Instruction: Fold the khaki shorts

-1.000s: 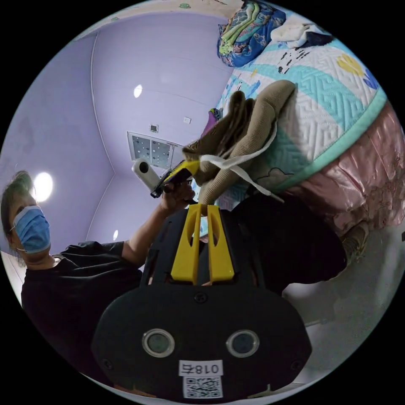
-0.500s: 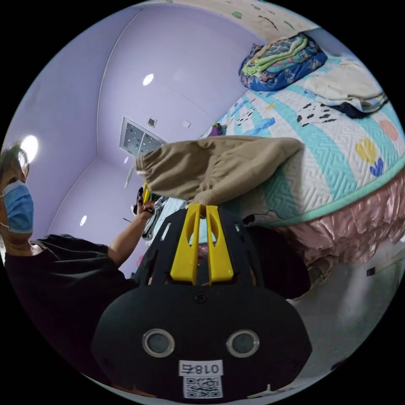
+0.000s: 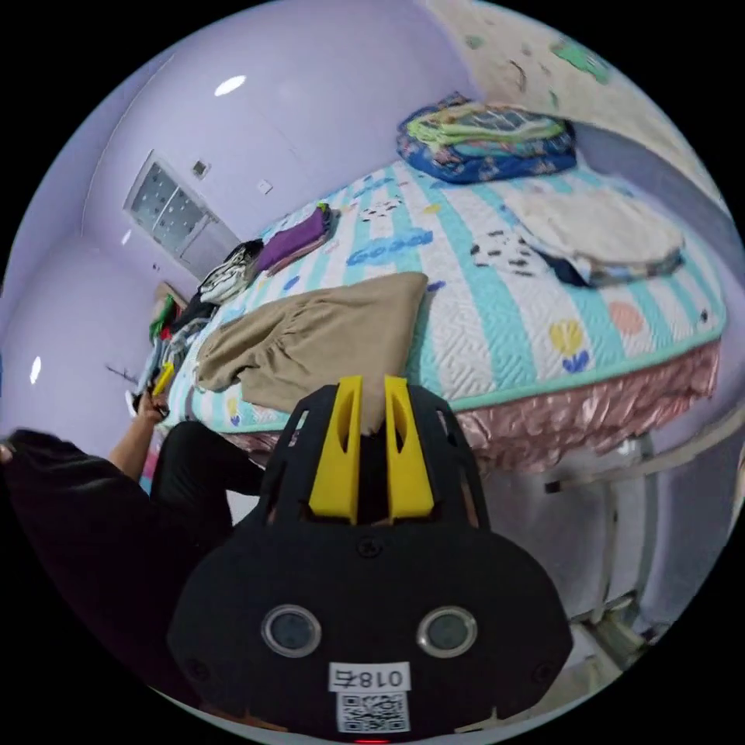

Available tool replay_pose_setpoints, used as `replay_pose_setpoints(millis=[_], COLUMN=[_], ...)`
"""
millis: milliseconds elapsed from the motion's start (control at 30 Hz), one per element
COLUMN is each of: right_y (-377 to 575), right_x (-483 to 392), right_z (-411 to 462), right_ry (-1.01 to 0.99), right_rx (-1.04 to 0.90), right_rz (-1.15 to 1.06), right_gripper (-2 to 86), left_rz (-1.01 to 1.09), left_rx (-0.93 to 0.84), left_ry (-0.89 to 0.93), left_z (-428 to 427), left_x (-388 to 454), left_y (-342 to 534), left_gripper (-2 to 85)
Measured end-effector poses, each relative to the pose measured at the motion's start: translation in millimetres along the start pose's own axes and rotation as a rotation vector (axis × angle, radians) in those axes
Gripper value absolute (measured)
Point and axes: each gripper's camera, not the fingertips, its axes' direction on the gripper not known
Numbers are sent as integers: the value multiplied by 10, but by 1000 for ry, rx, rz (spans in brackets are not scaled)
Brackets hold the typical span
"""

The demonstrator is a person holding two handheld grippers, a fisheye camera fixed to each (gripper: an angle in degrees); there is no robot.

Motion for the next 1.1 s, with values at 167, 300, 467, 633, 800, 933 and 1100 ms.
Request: replay_pose_setpoints(millis=[167,300,467,633,800,933,1100], right_y=[-171,-199,-150,-141,-169,91,477], right_x=[-1275,-2278,-2603,-2349,-1396,-732,-431], right_z=[836,1681,2299,1996,908,54,-773], right_ry=[-25,128,260,154,-158,-291,-268], right_rx=[-107,-179,-318,-253,26,297,540], right_rz=[-363,-632,-736,-569,-184,22,98], right_gripper=[105,125,113,52,49,47,48], left_rz=[331,498,557,572,573,615,608], left_rx=[-230,-368,-647,-722,-539,-313,-51], left_ry=[-168,-282,-357,-479,-377,-283,-234], left_z=[556,1183,2031,2158,1463,434,-955], left_x=[589,903,973,911,960,1040,961], left_y=[-251,-343,-407,-274,-260,-176,-22], left_gripper=[67,93,132,114,99,82,78])
